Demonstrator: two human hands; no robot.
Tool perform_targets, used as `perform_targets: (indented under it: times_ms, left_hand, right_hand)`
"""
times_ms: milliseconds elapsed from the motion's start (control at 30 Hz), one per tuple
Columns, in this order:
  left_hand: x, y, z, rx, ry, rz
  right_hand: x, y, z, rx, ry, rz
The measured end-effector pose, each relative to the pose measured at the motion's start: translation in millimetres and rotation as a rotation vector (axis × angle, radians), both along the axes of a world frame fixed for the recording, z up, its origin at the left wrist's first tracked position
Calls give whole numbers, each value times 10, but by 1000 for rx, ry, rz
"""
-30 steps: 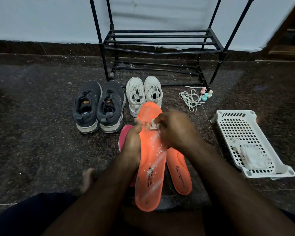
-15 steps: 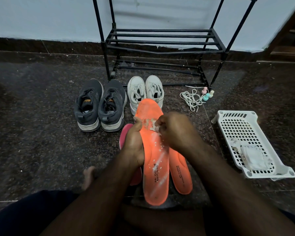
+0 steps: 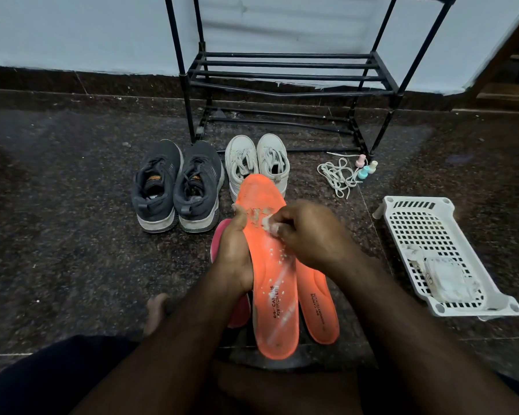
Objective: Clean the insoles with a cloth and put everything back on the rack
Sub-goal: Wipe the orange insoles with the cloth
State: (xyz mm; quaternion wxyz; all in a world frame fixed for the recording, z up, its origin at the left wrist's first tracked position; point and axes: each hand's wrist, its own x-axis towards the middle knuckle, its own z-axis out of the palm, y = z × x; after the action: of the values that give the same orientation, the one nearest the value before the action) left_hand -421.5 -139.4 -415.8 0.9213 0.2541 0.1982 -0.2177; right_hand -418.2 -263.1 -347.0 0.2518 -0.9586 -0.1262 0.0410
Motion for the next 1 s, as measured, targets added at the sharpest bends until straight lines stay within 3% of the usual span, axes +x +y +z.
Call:
perform_targets:
  times_ms: [133,300,467,733,833,1000]
  left_hand:
    - [29,24,-27,-21,-44,-19]
    - [32,19,13,31,-61,-43]
    - [43,-3,22,2,-105,-57]
    - [-30,-146,6,90,-15,-31]
    - [-23,-150,20,134,-20,-24]
    - [-28,-175,31,96,-7,3]
  right_hand:
    - [9,1,-19,51,22,19]
    - [-2,67,-113,-48,-106,67]
    - [40,47,-140,-52,-234,-69]
    - [60,64,-156,-162,-133,-2]
    - [43,61,-131,-72,-75,56]
    - [86,37,-111,56,-241,-44]
